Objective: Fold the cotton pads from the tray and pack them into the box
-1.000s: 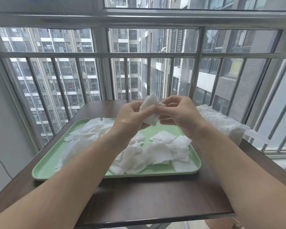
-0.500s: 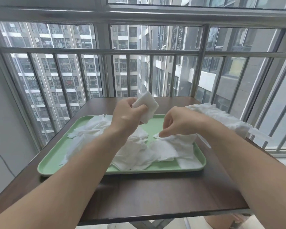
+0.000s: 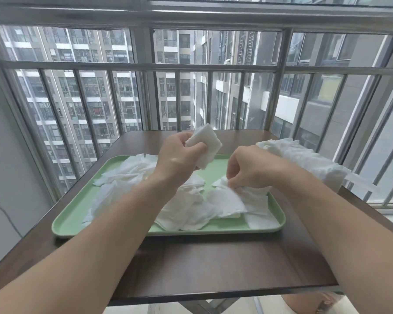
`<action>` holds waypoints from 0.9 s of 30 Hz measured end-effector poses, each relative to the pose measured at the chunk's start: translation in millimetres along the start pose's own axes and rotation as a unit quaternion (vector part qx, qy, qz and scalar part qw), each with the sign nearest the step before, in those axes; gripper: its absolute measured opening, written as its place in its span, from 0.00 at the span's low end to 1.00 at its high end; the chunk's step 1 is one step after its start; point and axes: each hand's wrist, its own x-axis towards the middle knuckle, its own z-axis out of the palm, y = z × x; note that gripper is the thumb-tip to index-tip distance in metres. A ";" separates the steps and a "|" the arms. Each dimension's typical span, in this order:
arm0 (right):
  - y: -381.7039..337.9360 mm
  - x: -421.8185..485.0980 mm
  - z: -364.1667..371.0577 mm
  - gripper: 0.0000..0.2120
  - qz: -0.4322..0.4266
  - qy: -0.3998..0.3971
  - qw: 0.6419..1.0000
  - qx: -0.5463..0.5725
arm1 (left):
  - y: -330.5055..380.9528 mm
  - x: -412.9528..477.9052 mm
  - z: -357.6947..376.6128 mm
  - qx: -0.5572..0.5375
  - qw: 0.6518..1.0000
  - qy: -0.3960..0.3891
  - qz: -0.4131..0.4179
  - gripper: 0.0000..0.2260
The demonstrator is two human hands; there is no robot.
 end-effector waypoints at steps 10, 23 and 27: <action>12.4 -0.5 2.1 0.10 0.019 0.010 0.995 0.101 | -3.3 2.8 -0.5 0.000 1.000 -0.001 -0.002 0.04; 12.2 -0.7 1.3 0.05 0.014 0.044 0.988 0.148 | -3.6 3.0 -1.6 -0.004 1.000 -0.003 -0.005 0.08; 13.6 -1.1 -3.8 0.08 0.046 0.102 0.935 0.336 | -5.8 4.6 -2.2 -0.006 1.000 -0.002 -0.008 0.04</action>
